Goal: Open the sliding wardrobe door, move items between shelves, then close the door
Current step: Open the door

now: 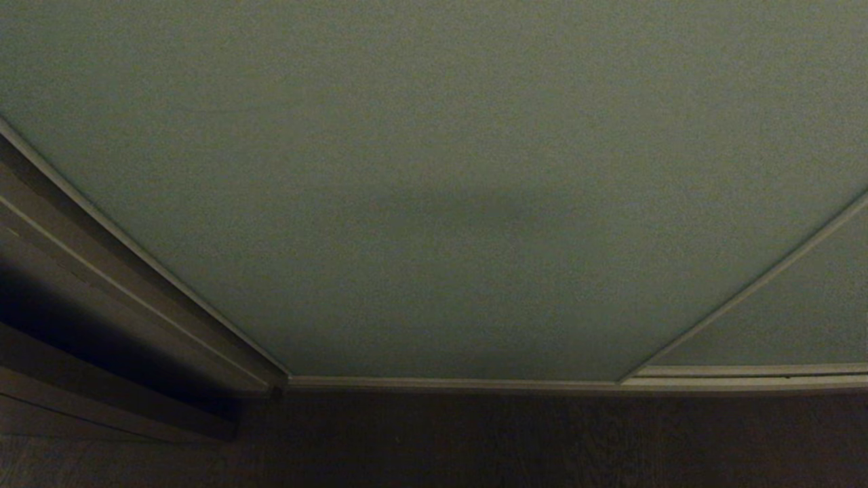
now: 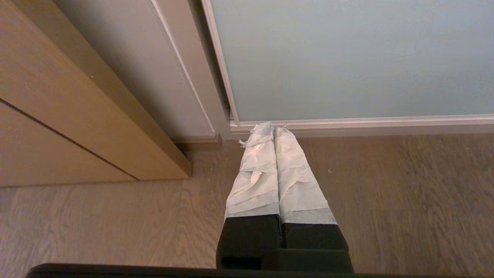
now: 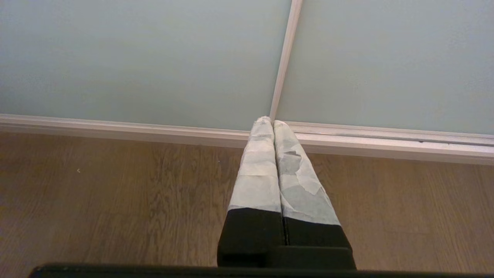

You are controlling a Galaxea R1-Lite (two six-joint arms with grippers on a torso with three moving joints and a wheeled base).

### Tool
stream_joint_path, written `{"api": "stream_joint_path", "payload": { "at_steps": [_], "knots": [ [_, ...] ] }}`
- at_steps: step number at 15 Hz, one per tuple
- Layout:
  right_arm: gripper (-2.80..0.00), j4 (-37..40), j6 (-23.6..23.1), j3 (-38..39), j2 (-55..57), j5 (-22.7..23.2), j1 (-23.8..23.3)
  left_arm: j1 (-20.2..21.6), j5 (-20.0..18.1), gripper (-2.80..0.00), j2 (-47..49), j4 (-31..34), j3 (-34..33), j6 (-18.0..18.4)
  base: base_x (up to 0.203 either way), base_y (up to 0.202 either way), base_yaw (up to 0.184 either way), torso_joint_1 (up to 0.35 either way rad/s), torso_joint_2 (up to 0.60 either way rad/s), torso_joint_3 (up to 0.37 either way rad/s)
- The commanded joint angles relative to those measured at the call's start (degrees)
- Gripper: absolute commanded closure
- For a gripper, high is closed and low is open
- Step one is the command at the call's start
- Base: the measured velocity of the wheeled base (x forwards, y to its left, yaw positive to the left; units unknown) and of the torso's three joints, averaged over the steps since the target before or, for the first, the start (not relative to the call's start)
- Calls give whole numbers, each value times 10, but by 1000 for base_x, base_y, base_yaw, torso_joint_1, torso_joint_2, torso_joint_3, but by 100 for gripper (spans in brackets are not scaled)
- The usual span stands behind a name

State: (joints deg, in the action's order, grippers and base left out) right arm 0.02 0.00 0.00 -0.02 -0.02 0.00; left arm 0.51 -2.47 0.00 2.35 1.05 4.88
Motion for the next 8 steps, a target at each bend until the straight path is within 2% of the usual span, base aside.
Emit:
{"api": "stream_joint_path", "payload": {
  "at_steps": [1,8],
  "knots": [
    [0,0,0,0,0,0,0,0,0,0,1,0,0,0,0,0,0,0,0,0],
    [0,0,0,0,0,0,-1,0,3,0,1,-1,-2,5,0,0,0,0,0,0]
  ]
}}
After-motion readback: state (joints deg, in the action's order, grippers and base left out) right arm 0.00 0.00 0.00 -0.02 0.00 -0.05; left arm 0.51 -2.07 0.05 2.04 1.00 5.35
